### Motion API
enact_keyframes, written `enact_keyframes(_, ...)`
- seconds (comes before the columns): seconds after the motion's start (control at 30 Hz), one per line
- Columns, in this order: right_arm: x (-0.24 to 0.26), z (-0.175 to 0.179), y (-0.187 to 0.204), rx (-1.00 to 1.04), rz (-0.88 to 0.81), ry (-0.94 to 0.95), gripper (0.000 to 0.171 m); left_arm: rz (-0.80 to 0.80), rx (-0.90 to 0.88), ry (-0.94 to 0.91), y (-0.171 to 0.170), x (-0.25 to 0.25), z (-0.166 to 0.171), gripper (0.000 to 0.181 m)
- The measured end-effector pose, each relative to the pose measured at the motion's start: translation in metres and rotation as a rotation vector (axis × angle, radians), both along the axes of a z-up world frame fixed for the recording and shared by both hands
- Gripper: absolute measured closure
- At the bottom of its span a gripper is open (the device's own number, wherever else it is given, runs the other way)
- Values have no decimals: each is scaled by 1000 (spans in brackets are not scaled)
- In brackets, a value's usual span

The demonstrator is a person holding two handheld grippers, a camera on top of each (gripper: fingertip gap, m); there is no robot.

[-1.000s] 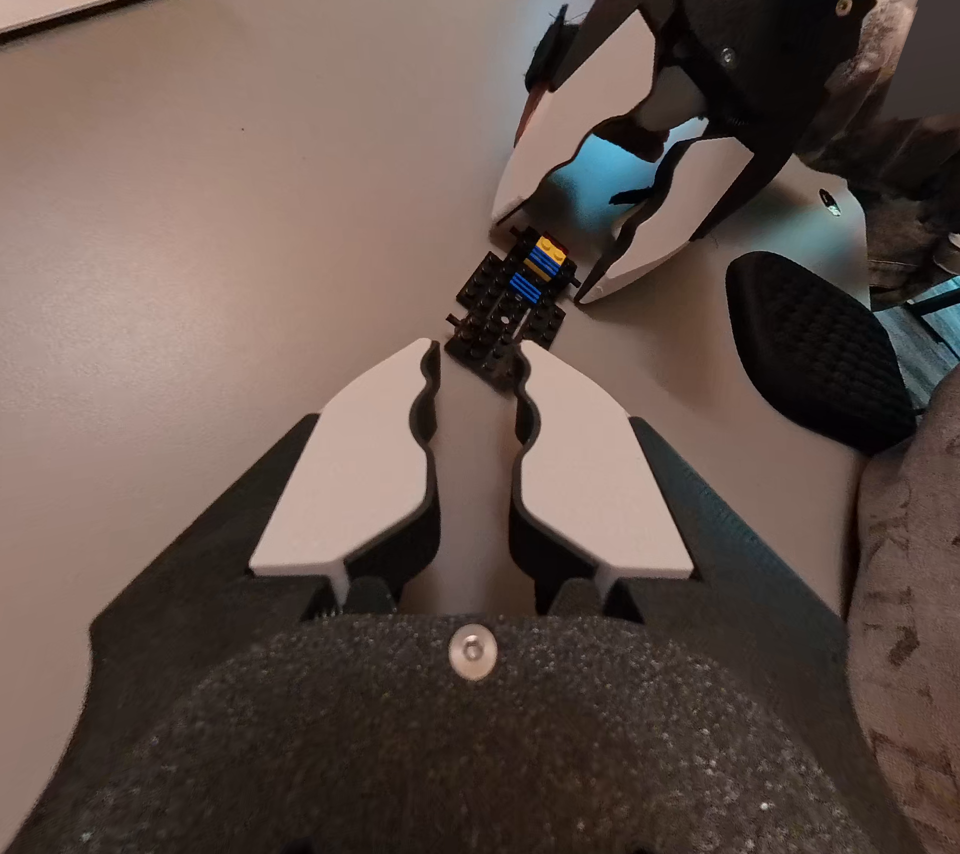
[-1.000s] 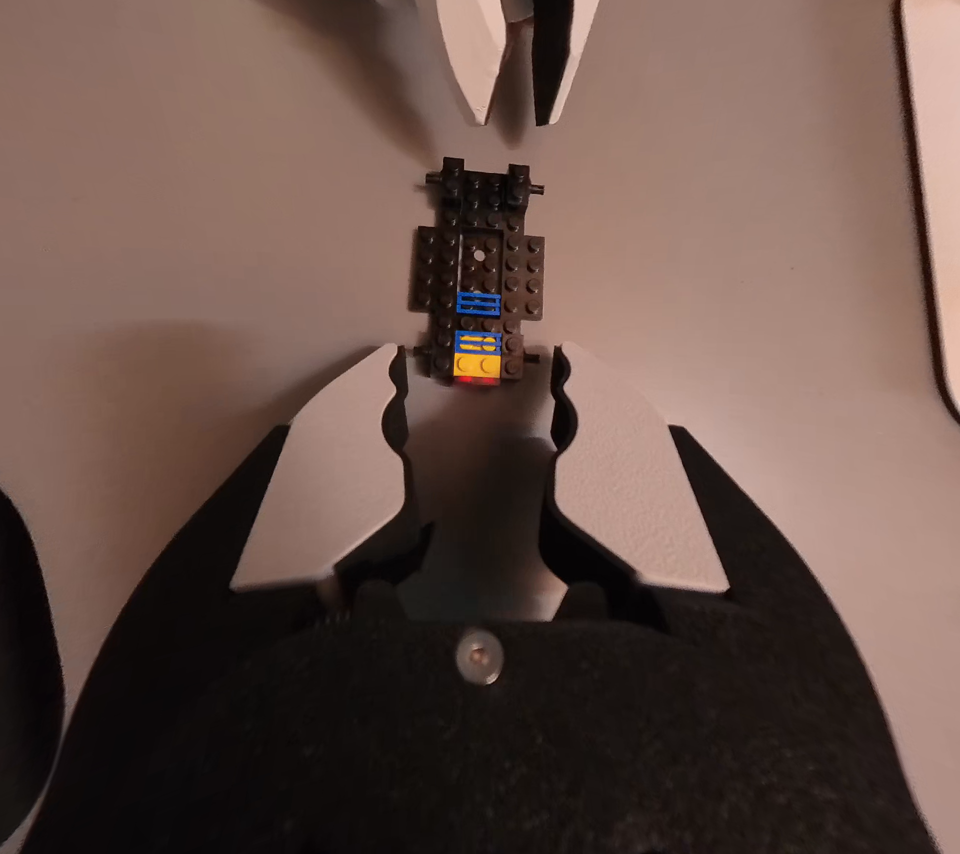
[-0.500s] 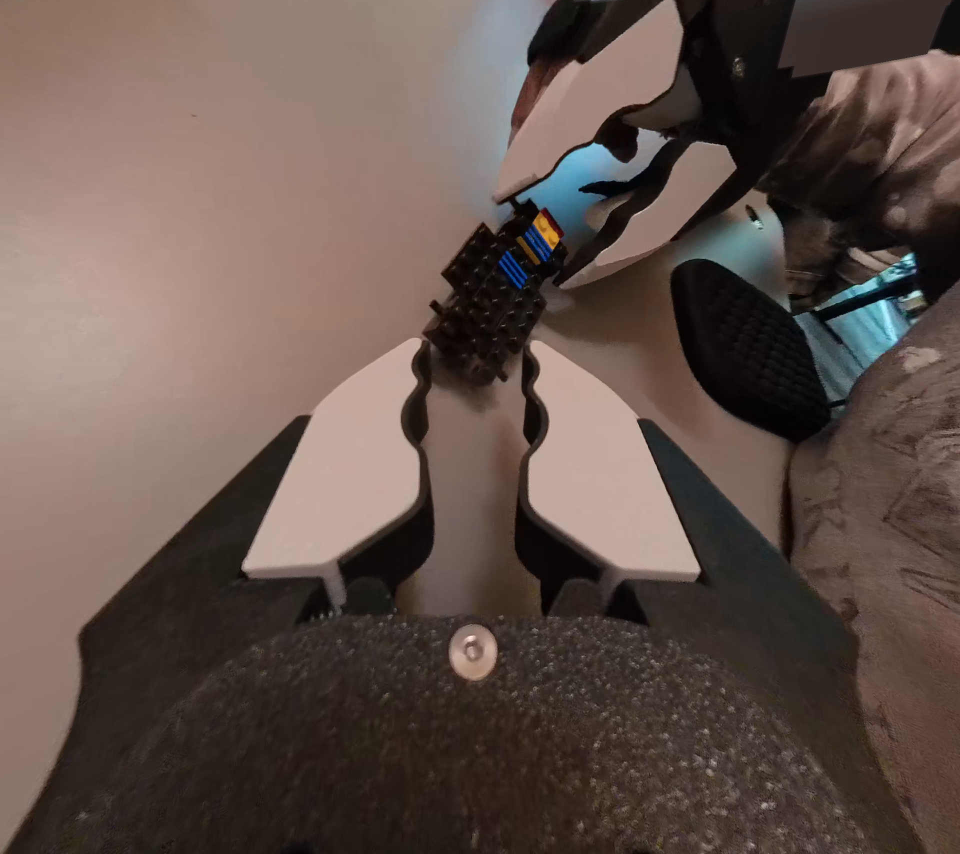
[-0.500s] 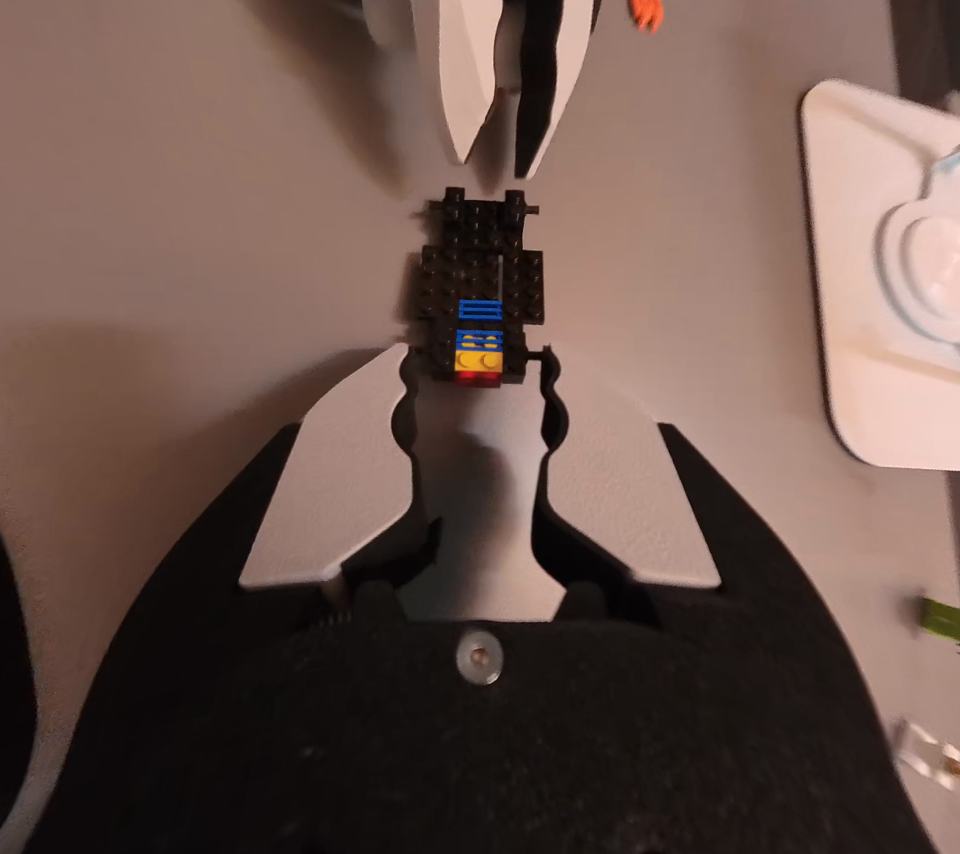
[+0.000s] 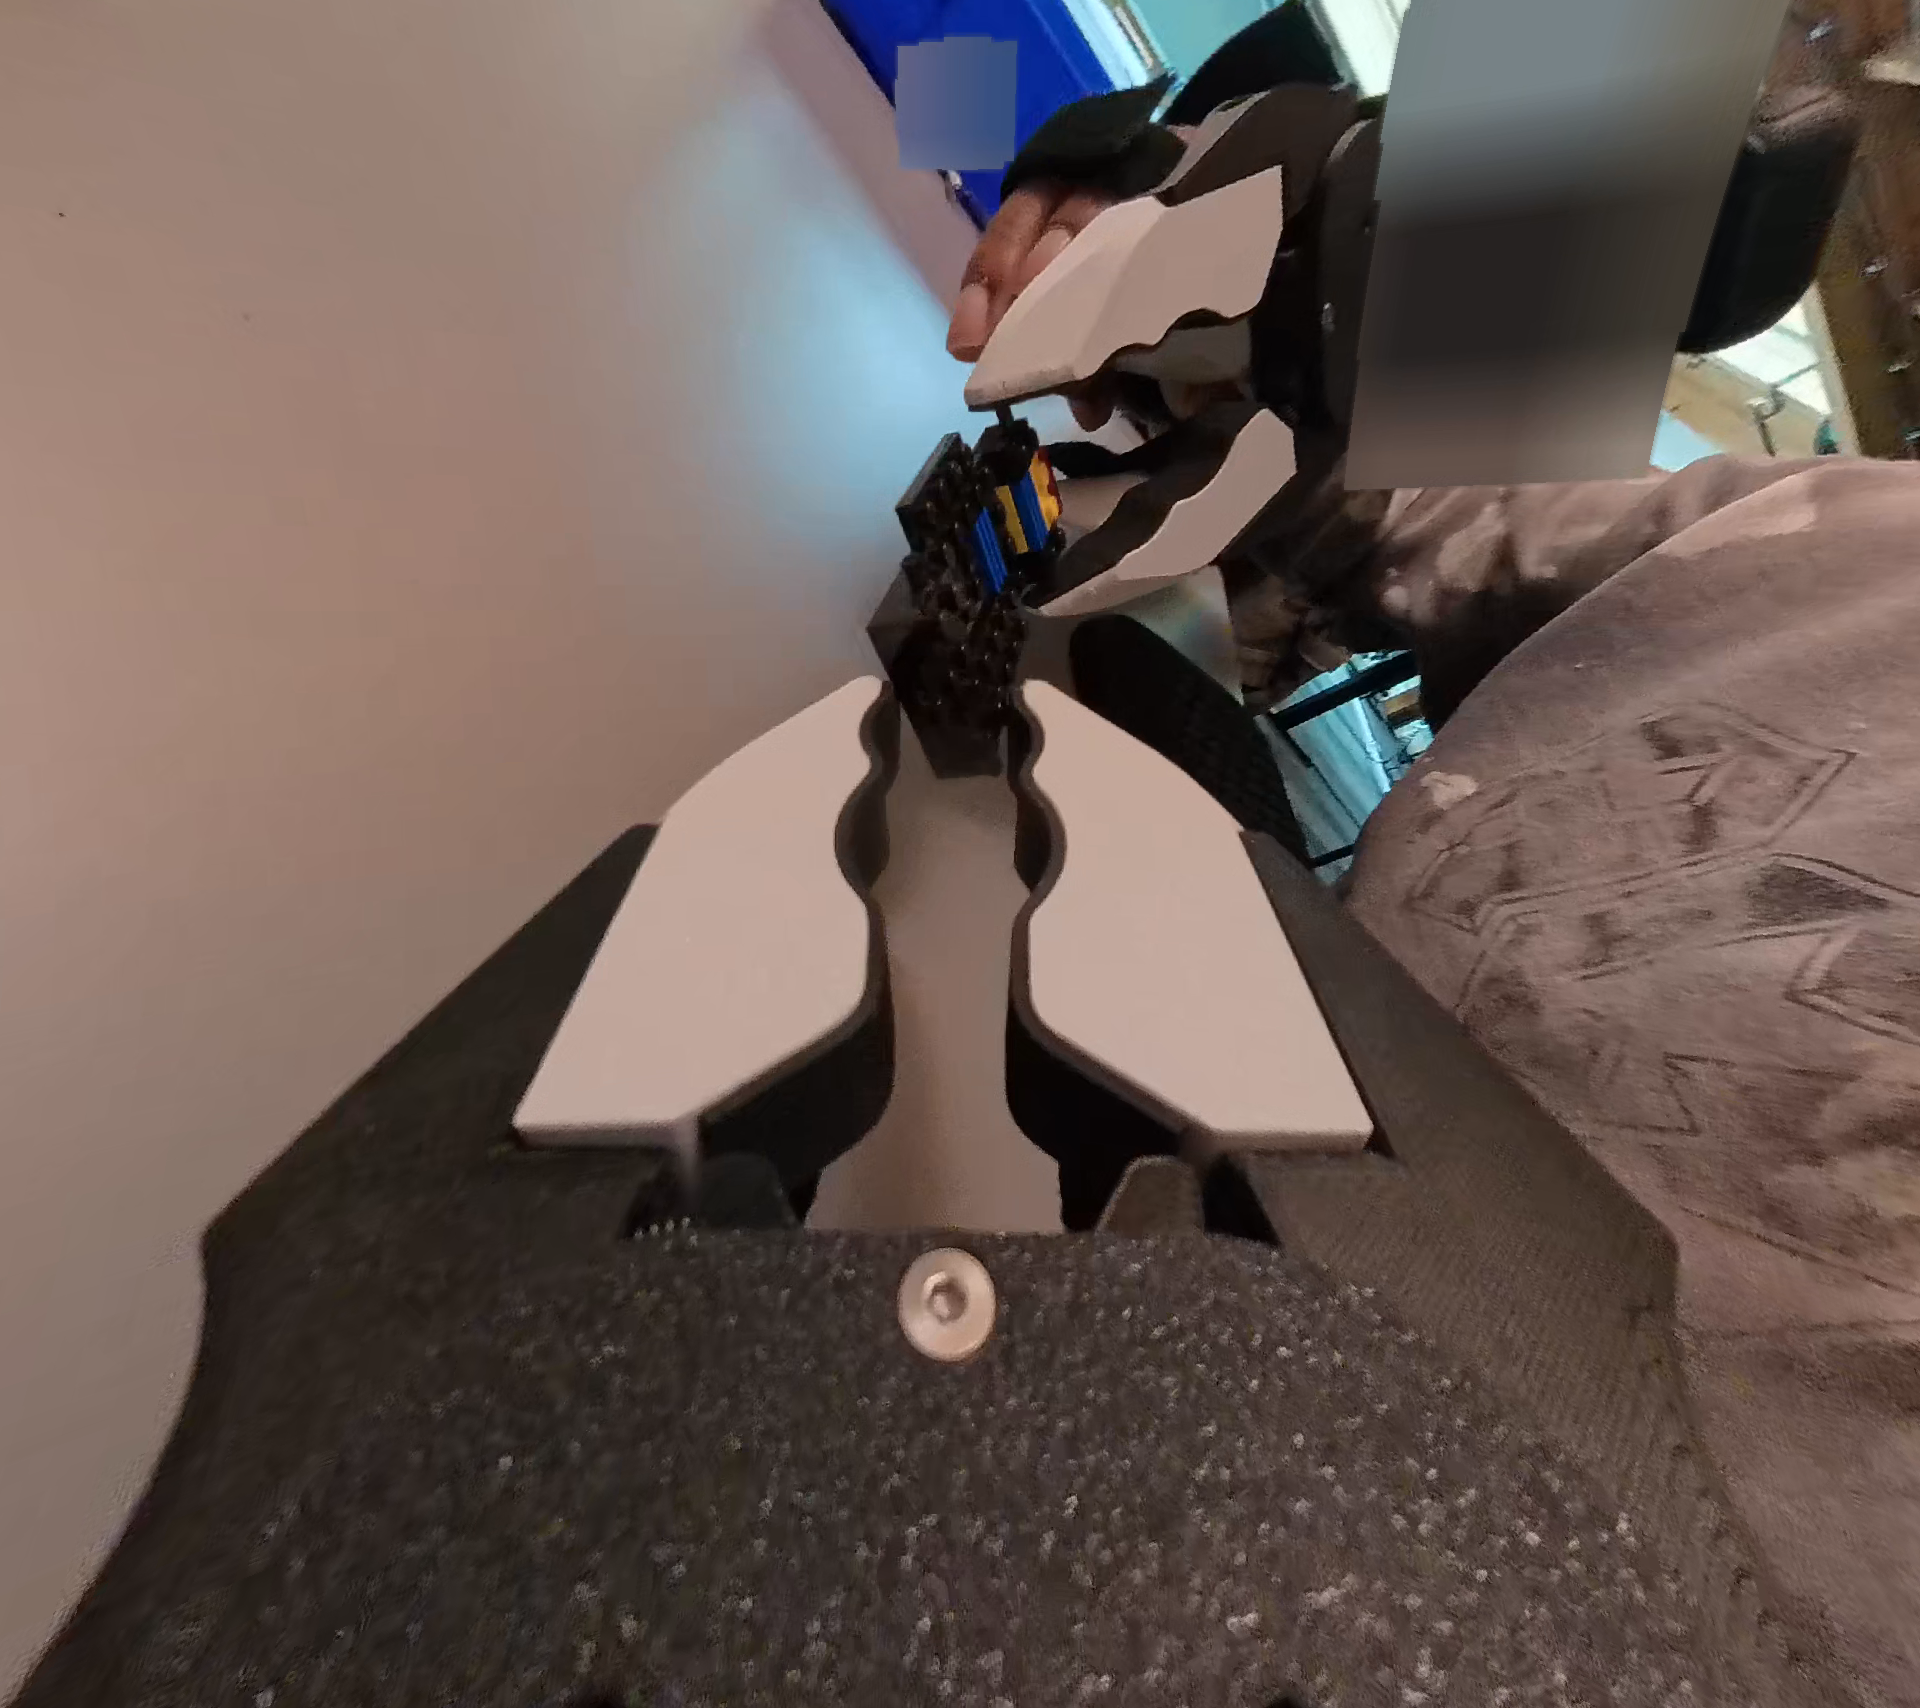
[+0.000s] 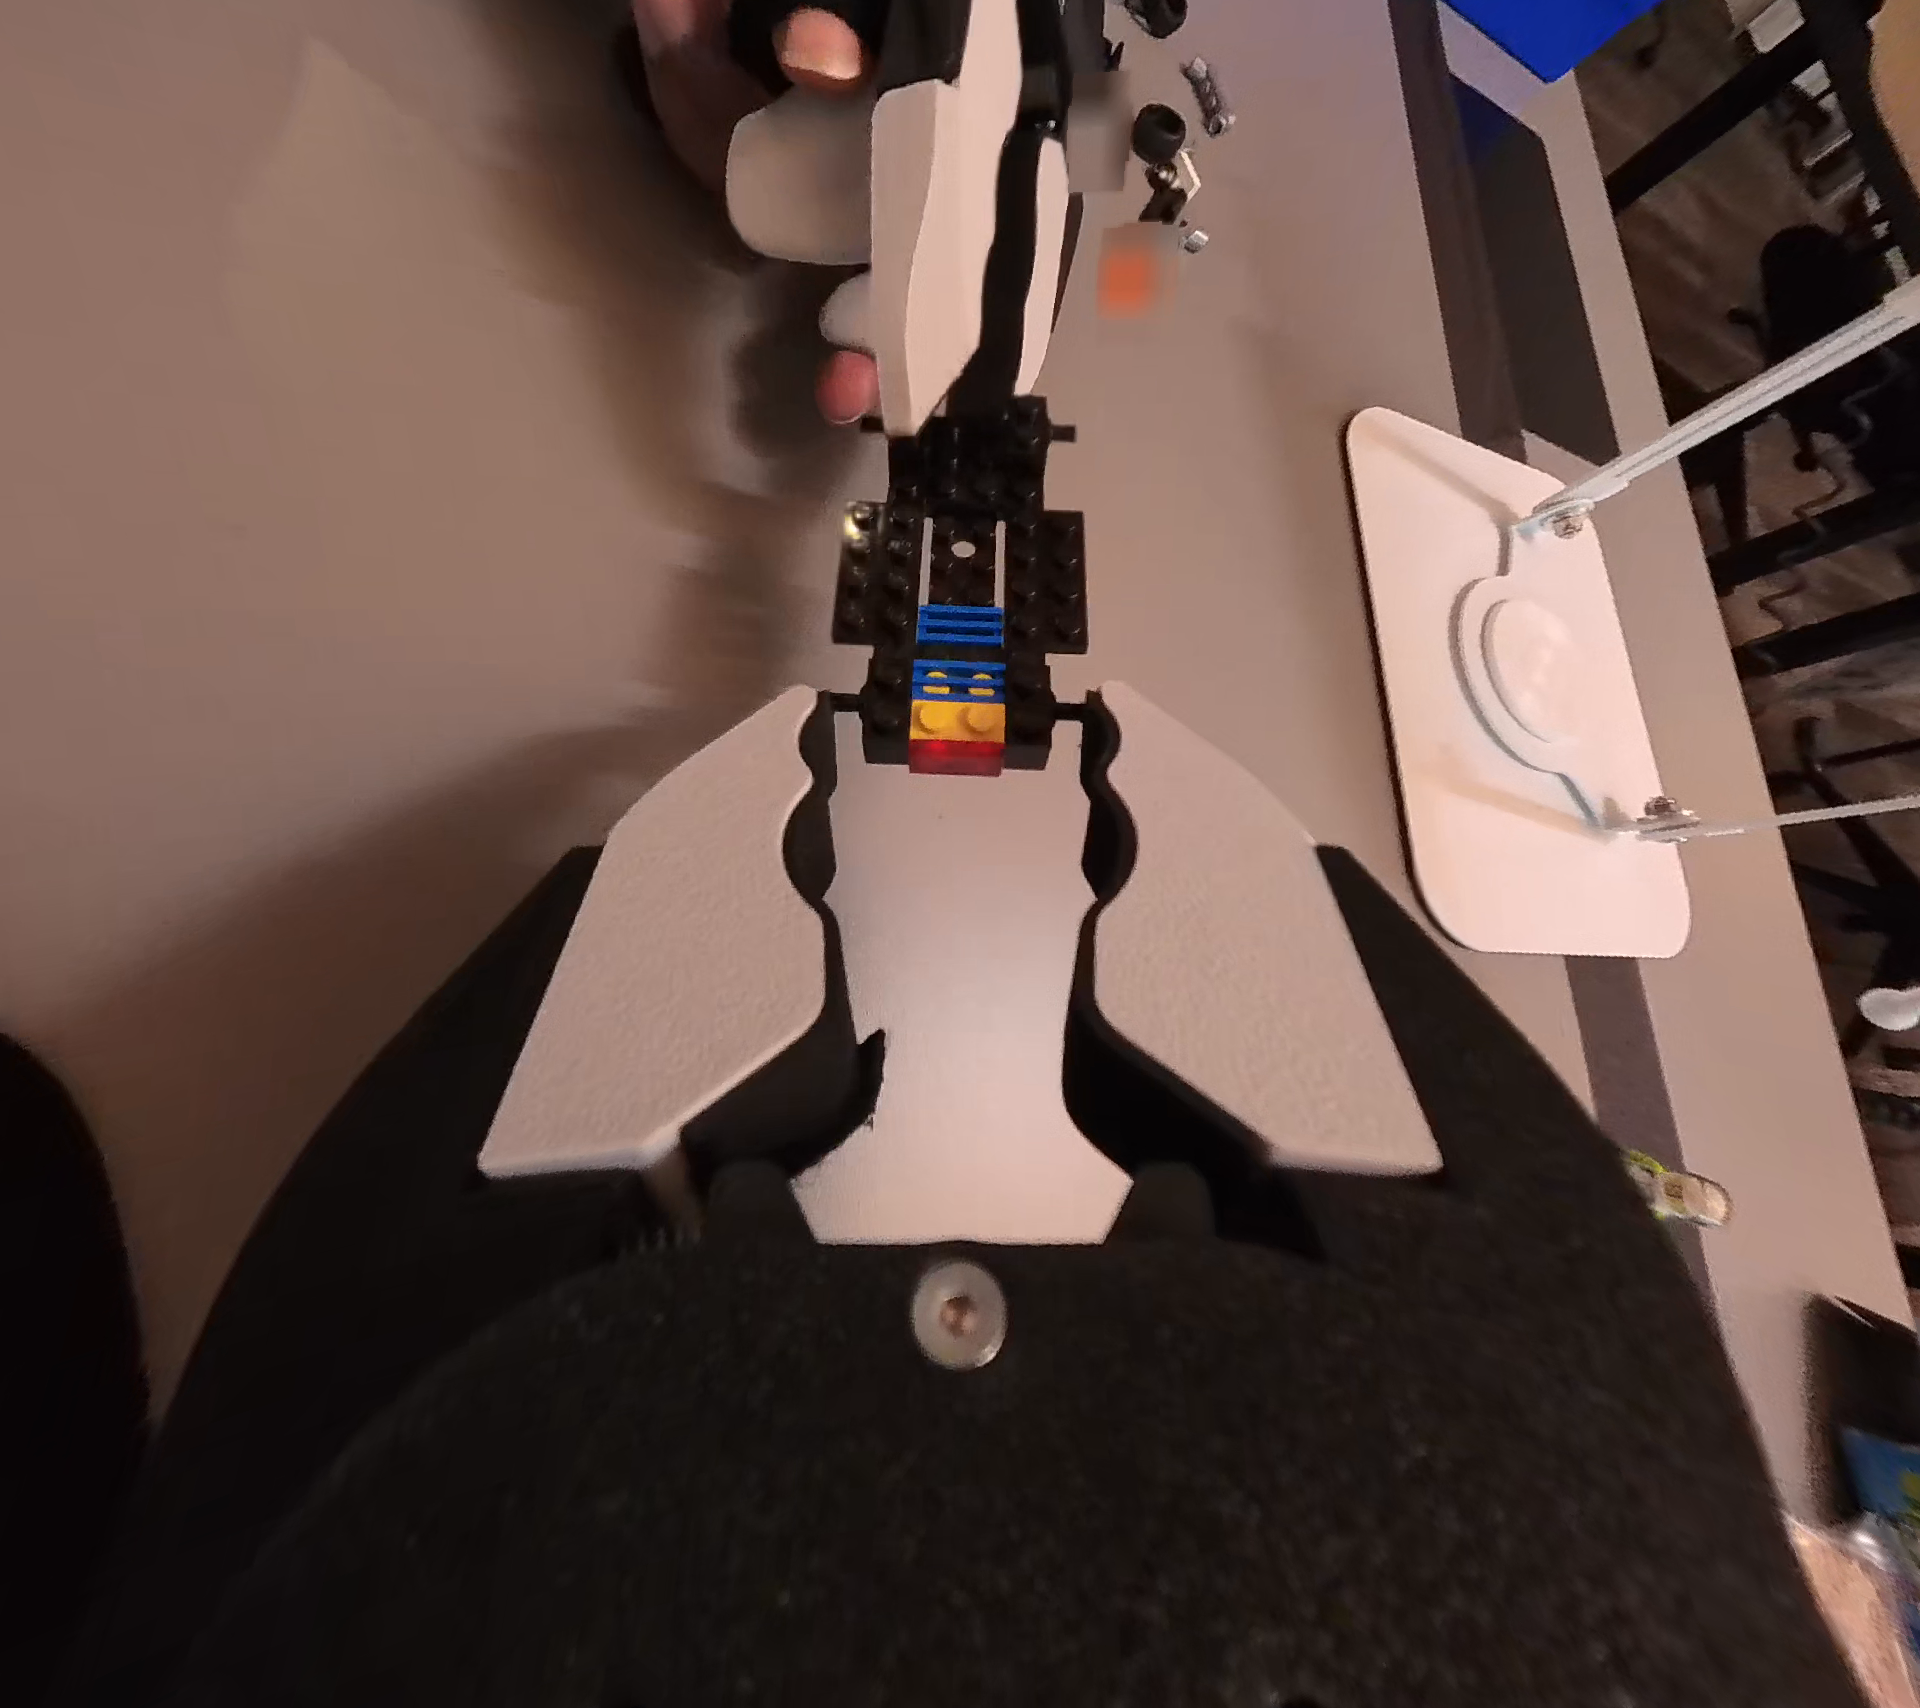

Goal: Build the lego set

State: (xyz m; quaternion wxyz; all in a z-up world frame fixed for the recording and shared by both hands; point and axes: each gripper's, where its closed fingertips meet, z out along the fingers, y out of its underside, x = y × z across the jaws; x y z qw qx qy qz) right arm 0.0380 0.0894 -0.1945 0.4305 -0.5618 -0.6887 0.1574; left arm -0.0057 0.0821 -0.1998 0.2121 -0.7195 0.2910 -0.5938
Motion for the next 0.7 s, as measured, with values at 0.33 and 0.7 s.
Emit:
enact_keyframes(0.33,2,11,5,102,-26,38,126,7,-32,-161,2,0,23,168)
enact_keyframes(0.7,6,19,32,-221,-303,236,111,162,84,-130,23,-6,27,168)
